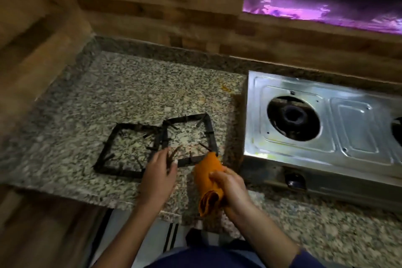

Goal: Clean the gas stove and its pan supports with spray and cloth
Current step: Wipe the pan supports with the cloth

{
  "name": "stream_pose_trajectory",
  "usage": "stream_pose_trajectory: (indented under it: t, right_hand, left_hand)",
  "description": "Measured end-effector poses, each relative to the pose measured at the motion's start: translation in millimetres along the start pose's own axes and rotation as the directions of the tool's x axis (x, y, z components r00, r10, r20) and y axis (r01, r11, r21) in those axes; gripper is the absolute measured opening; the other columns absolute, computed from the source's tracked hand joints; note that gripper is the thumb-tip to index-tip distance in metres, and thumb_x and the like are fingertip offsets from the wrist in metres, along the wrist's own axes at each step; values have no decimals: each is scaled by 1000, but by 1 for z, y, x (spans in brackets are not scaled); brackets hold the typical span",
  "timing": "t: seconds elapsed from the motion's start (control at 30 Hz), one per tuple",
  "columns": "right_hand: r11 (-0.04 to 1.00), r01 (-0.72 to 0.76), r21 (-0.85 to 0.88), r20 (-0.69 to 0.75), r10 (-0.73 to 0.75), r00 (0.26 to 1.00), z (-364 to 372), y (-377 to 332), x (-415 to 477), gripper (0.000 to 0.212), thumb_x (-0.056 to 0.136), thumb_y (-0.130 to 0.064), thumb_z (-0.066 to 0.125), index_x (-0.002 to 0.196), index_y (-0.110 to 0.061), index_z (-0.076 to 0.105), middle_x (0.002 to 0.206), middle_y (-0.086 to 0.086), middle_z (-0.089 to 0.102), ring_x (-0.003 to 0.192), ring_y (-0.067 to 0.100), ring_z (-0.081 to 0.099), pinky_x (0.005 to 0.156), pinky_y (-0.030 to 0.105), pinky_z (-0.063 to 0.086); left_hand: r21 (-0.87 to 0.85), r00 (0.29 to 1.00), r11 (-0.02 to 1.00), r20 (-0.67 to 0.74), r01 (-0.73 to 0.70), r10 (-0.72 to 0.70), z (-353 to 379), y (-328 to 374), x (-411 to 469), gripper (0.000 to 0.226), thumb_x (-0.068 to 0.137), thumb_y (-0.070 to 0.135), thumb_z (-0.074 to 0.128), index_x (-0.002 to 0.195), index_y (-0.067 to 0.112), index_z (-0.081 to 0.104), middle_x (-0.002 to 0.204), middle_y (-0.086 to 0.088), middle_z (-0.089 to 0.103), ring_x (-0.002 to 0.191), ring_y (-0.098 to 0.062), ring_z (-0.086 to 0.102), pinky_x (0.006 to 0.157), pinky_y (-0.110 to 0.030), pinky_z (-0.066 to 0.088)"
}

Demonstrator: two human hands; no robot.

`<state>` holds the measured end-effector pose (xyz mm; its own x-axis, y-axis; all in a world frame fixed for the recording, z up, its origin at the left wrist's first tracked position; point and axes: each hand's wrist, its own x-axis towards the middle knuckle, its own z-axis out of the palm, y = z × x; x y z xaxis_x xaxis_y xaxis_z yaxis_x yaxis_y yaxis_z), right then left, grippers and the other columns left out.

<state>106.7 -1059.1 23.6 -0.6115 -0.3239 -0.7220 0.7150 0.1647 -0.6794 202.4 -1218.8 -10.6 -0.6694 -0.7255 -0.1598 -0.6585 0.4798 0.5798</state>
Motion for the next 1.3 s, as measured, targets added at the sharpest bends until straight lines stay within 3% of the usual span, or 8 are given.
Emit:
stream_pose_trajectory:
  t: [0.07, 0.17, 0.37, 0.47, 0.7, 0.9, 1.13, 1.3]
  right_hand:
    - [891, 332, -309, 22, -342, 939, 12, 0, 15, 20, 77, -17, 69, 97, -14, 72, 88, 7, 72, 79, 19, 65, 68, 30, 51]
    - [487, 553, -676, 131, -659, 741, 19, 2, 43, 34, 86, -6, 62, 118, -15, 66, 99, 0, 58, 93, 16, 57, 82, 25, 44]
    - [70, 498, -864, 391, -529, 753, 26, 20, 63, 52, 91, -9, 56, 141, -17, 45, 124, 7, 45, 110, 24, 46, 90, 26, 39]
    - [143, 518, -843, 383, -517, 766, 21, 21, 54, 47, 93, -16, 54, 140, -17, 48, 119, 5, 46, 103, 21, 50, 85, 25, 40]
    - [781, 309, -544, 41, -342, 939, 1, -1, 16, 11, 83, -12, 61, 84, -10, 71, 72, 3, 64, 66, 14, 57, 57, 27, 42]
    - [530, 513, -675, 195, -543, 817, 38, -3, 5, 57, 89, -16, 57, 143, -30, 45, 110, -4, 49, 95, 10, 54, 86, 26, 50]
    - [519, 592, -617, 386, -456, 802, 19, 13, -1, 38, 78, -6, 62, 107, -26, 75, 84, -10, 53, 79, -3, 49, 69, 7, 33]
    - [579, 570, -583, 161, -605, 779, -6, -17, -1, 40, 79, -6, 65, 113, -26, 74, 90, -7, 60, 85, 1, 57, 76, 19, 44]
  left_hand:
    - [29, 992, 992, 27, 125, -126, 0, 2, 9, 56, 100, 36, 47, 149, 10, 35, 148, -9, 43, 128, -28, 49, 99, -37, 45]
    - [6, 960, 965, 102, 261, -261, 7, 2, 26, 51, 101, 33, 45, 147, 11, 39, 136, -12, 53, 115, -30, 57, 91, -36, 50]
    - [-35, 918, 925, 142, 379, -371, 10, 9, 49, 45, 102, 41, 36, 131, 10, 50, 119, -14, 57, 89, -27, 59, 71, -38, 50]
    - [0, 885, 902, 196, 432, -423, 10, 8, 57, 65, 99, 58, 32, 139, 8, 43, 126, -14, 58, 98, -30, 60, 68, -34, 43]
    - [-12, 932, 932, 24, 362, -361, 15, 19, 51, 65, 92, 71, 30, 87, 13, 59, 65, -2, 54, 54, -19, 52, 47, -26, 32]
    - [-178, 927, 917, -53, 357, -372, 21, 48, 54, 53, 92, 63, 41, 82, 15, 60, 71, -2, 61, 60, -17, 54, 54, -29, 35]
    - [-257, 900, 881, -78, 398, -429, 23, 56, 54, 58, 97, 56, 39, 115, 6, 61, 104, -15, 67, 91, -34, 63, 71, -37, 40]
    - [-319, 888, 864, -118, 390, -444, 14, 72, 49, 71, 96, 65, 22, 73, 10, 59, 57, -3, 53, 48, -21, 46, 52, -26, 29]
